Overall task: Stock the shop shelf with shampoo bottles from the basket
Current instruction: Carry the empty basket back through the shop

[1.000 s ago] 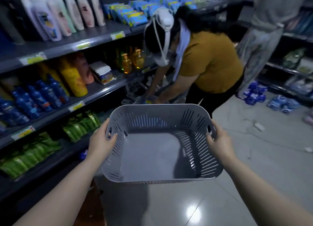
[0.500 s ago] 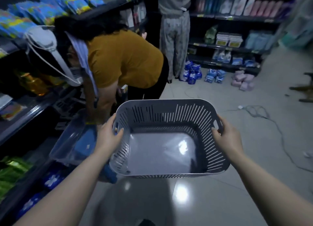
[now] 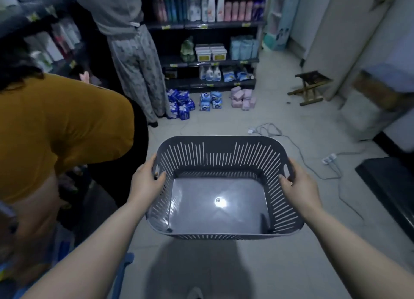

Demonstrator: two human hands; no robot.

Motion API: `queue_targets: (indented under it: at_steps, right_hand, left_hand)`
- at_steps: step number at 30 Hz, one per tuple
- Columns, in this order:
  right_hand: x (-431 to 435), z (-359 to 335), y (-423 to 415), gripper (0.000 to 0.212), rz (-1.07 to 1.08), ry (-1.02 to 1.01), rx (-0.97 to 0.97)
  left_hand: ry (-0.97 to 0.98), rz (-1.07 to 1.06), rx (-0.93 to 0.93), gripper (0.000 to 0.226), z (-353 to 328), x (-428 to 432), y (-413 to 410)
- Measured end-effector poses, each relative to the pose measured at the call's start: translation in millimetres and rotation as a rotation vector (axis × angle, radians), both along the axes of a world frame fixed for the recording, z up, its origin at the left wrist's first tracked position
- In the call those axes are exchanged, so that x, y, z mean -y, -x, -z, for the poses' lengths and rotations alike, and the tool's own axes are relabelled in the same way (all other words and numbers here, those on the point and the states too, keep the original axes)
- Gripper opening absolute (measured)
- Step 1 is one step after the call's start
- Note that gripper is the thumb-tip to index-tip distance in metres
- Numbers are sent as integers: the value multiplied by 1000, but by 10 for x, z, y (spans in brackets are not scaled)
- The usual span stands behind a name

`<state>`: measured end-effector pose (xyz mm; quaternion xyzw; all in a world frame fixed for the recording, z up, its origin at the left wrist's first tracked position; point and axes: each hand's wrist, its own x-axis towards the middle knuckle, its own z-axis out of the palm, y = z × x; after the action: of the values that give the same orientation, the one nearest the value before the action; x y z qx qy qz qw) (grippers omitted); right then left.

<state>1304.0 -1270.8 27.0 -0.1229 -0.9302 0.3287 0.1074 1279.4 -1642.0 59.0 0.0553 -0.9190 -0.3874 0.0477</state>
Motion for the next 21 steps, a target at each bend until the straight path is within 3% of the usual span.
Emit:
queue_targets:
  at_steps: [9, 21]
  right_hand:
    - [-423, -212, 256, 59, 236, 19, -70]
    - [-1765, -452, 727, 58, 399, 11, -57]
  left_hand:
    - [27, 179, -6, 61, -58, -654, 1190]
    - [-73, 297, -20, 61, -150, -2283, 2166]
